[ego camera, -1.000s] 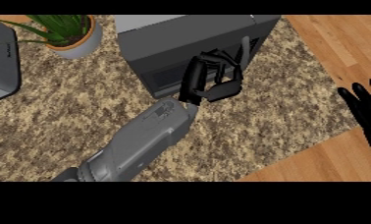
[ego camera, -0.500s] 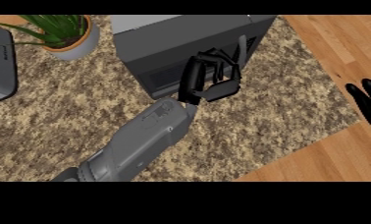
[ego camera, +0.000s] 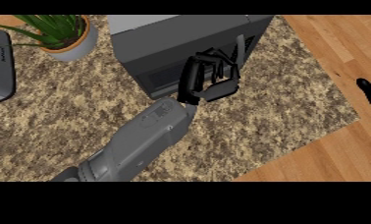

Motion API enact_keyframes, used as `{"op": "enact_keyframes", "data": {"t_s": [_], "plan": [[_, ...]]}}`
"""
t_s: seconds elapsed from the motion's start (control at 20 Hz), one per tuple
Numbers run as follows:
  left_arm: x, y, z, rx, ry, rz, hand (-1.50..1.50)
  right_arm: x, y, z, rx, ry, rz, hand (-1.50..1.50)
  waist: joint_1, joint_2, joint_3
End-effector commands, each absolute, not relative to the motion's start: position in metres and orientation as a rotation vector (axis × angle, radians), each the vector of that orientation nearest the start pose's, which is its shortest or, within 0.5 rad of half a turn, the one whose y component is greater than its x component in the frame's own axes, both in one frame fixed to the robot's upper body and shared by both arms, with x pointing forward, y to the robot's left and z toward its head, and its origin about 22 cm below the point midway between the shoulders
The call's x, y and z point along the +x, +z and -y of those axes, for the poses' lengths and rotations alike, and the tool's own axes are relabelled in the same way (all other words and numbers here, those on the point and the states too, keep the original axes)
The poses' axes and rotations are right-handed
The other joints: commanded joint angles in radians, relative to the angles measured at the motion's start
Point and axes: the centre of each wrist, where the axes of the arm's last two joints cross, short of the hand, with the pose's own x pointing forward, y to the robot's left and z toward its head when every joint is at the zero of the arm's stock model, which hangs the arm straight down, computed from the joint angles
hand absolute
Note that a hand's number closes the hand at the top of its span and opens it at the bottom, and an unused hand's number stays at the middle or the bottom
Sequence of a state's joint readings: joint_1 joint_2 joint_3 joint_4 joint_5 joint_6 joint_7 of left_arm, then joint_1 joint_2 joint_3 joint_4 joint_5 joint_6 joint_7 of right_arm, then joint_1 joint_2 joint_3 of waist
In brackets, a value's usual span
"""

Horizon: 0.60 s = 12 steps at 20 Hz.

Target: Pick up the milk, place it into the microwave and close the microwave

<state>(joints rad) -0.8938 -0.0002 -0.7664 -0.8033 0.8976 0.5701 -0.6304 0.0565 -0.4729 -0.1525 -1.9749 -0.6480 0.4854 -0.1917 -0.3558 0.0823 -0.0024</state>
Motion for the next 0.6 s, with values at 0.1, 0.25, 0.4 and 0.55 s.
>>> {"op": "enact_keyframes", "data": {"t_s": [0.1, 0.25, 0.4, 0.55], "plan": [[0.361, 0.04, -0.016, -0.262, -0.043, 1.867, 1.5, 0.21, 0.14, 0.331, 0.539, 0.387, 2.09, -1.5, -0.016, 0.016, -0.001], [0.362, 0.042, -0.015, -0.27, -0.038, 1.881, 1.5, 0.213, 0.144, 0.331, 0.549, 0.377, 2.111, -1.5, -0.014, 0.018, 0.0], [0.363, 0.043, -0.014, -0.261, -0.037, 1.894, 1.5, 0.213, 0.144, 0.334, 0.538, 0.371, 2.093, -1.5, -0.011, 0.018, 0.001], [0.361, 0.037, -0.016, -0.264, -0.032, 1.888, 1.5, 0.213, 0.148, 0.332, 0.566, 0.379, 2.104, -1.5, -0.013, 0.02, 0.0]]}}
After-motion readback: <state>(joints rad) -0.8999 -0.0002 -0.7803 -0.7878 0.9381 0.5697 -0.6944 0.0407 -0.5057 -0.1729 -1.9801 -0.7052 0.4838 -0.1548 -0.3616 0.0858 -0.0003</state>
